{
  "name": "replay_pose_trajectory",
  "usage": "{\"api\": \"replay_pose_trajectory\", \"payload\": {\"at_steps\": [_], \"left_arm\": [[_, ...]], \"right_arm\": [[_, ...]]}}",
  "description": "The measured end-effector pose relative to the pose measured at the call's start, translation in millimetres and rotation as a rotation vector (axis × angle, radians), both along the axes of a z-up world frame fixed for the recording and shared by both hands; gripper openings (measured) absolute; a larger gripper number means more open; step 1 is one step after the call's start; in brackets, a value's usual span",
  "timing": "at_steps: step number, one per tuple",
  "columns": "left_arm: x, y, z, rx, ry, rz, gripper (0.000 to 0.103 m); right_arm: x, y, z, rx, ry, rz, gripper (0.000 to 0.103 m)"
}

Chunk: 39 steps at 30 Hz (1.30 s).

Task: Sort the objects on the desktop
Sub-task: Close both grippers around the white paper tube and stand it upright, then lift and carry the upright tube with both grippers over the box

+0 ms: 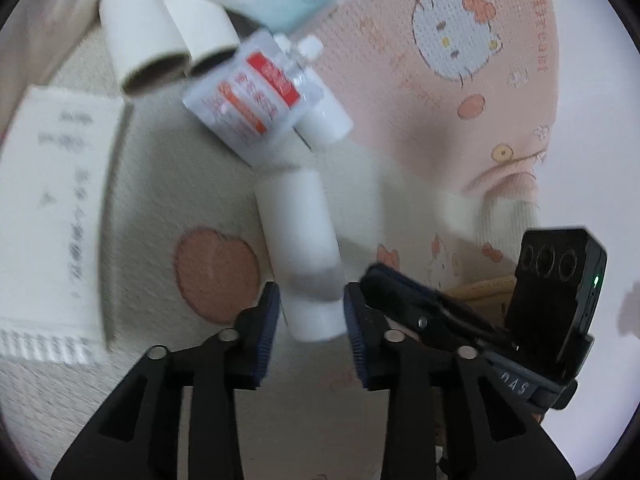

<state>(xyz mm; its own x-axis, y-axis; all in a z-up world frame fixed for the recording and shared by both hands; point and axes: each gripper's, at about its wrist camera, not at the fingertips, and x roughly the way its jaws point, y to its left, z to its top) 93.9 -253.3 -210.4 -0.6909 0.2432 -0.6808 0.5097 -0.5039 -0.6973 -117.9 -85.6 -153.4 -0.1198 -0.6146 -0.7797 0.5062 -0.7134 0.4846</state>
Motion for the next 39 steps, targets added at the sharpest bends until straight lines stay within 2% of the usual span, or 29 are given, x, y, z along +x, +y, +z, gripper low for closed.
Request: {"api": "replay_pose_trajectory", "payload": {"at_steps": [5,9,13,17,18,19,20,31,39], "left_arm": [[1.4,-18.0,3.8,0.032,0.025,0.065,0.056],[-5.6,-22.3,2.9,0.041,0.038,0.073,0.056],[-11.9,-23.0,-5.9,0.086,0.034,0.089,0.056],[-16.1,-20.5,-14.6,0.100,0.036,0.105,0.055],[-15.2,-20.3,-15.1,0.091,0.032,0.107,0.052],[-14.6,-20.2,-15.5,0.076,0.020,0.116,0.040],[-14.0,-20.7,-17.3,0.064,0.007,0.123,0.037],[-14.4,-23.4,-27.8,0.156,0.047,0.140,0.039],[-15.4,-14.1,-26.9,0.179,0.061,0.120,0.040]], "right_arm": [[1.7,-4.3,-1.4,-0.001,-0.022,0.010,0.035],[6.3,-13.4,-6.5,0.014,-0.044,0.038,0.035],[8.3,-18.4,-11.4,0.026,-0.047,0.047,0.035],[9.6,-22.0,-14.1,0.043,-0.037,0.059,0.035],[9.3,-22.8,-14.7,0.044,-0.038,0.061,0.035],[9.1,-23.8,-15.2,0.045,-0.036,0.061,0.035],[8.7,-24.7,-15.2,0.046,-0.032,0.061,0.035],[2.9,-36.1,-30.7,0.048,-0.069,0.037,0.042],[10.2,-33.2,-25.4,0.087,-0.013,0.029,0.042]]}}
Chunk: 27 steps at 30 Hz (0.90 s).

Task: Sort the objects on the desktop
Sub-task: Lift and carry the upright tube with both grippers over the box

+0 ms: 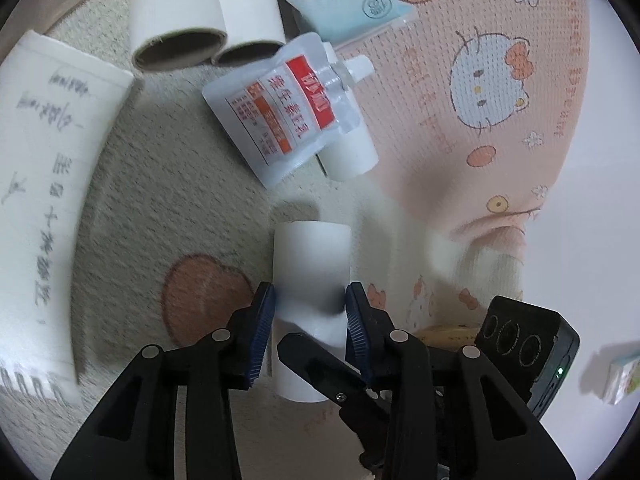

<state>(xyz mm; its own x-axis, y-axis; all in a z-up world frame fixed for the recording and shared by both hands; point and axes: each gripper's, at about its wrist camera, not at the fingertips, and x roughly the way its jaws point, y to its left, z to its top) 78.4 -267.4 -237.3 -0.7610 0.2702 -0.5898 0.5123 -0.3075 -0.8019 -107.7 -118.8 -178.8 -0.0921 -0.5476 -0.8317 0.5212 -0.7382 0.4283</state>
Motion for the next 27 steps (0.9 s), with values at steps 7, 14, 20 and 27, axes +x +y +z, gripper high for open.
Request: {"api": "replay_pose_trajectory", "payload": {"at_steps": [7,14,20,27], "left_arm": [[2.9,12.2,28.0,-0.043,0.057,-0.003,0.041],[3.1,26.2,64.7,-0.134,0.093,-0.026,0.041],[2.8,42.5,87.8,-0.192,0.102,-0.052,0.042],[-4.7,70.5,126.9,-0.297,0.134,-0.148,0.042]], "right_arm": [[7.8,6.0,28.3,0.032,0.120,0.020,0.042],[12.3,12.7,58.0,-0.024,0.166,0.006,0.042],[31.4,15.4,76.7,-0.033,0.208,0.010,0.042],[51.8,46.5,109.3,-0.048,0.286,0.002,0.042]]}}
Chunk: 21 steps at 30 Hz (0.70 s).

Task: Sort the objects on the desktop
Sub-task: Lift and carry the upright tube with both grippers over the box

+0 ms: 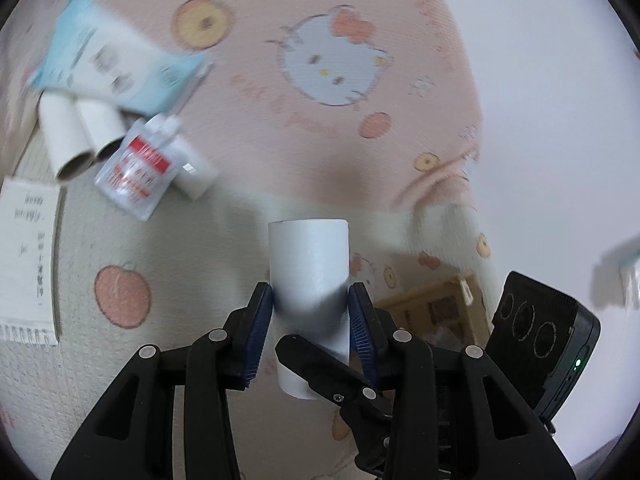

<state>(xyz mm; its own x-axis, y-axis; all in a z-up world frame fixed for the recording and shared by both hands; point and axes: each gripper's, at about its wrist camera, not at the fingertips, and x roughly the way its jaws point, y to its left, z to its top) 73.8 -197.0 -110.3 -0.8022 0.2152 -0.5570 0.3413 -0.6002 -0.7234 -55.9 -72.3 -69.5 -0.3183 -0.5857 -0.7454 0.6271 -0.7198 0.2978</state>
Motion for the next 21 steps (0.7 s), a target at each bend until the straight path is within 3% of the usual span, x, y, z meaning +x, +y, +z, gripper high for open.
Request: {"api": "replay_pose_trajectory", "payload": {"at_steps": [8,14,21], "left_arm": [[-13.7,31.9,25.4,-0.019,0.040,-0.053,0.043],[-24.6,60.2,55.5,-0.078,0.064,-0.099,0.044],[-61.2,81.6,97.8,-0.107,0.095,-0.213,0.044]], "right_arm": [[11.2,38.7,28.2,-0.038,0.063,-0.046,0.042],[20.6,70.5,52.4,-0.075,0.103,-0.082,0.042],[20.0,105.9,90.6,-0.063,0.191,-0.147,0.042]]}}
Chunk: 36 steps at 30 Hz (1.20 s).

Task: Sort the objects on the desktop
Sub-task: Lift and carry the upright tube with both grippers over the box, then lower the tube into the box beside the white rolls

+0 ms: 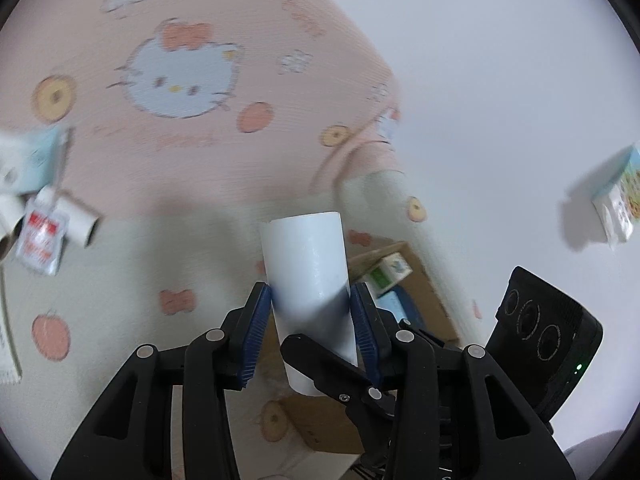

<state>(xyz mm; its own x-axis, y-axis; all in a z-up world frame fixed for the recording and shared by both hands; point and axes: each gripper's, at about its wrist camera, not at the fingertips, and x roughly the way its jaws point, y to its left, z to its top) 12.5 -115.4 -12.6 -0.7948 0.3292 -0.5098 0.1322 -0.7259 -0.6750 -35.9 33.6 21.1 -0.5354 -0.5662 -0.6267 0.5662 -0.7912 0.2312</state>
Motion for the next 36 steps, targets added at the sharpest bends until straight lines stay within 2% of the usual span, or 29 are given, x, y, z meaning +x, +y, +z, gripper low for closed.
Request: {"api": "replay_pose_trajectory", "payload": {"at_steps": [4,9,17,28,32,36], "left_arm": [[-17.5,6.8,16.2,-0.013,0.014,-0.060,0.044],[-37.1,20.4,26.5,-0.082,0.012,-0.122,0.045],[-64.6,28.7,26.0,-0.073,-0.028,-0.223,0.045],[-103.5,79.3,22.3,-0.096,-0.120,-0.325,0.045],[-122.4,96.4,15.4,-0.076,-0.189,-0.360,0.045],[-139.4,119.1,6.4,-0.120,-0.288,-0.389,0.045]], "right_arm": [[-4.0,20.2,18.4,-0.019,0.038,-0.045,0.042],[-12.0,35.9,28.2,-0.022,0.037,-0.080,0.042],[-16.7,59.1,34.2,-0.006,0.035,-0.115,0.042],[-21.8,109.0,28.8,0.031,-0.034,-0.171,0.042],[-25.7,124.3,23.7,0.068,-0.075,-0.185,0.042],[-34.6,142.7,10.6,0.047,-0.178,-0.188,0.042]]}}
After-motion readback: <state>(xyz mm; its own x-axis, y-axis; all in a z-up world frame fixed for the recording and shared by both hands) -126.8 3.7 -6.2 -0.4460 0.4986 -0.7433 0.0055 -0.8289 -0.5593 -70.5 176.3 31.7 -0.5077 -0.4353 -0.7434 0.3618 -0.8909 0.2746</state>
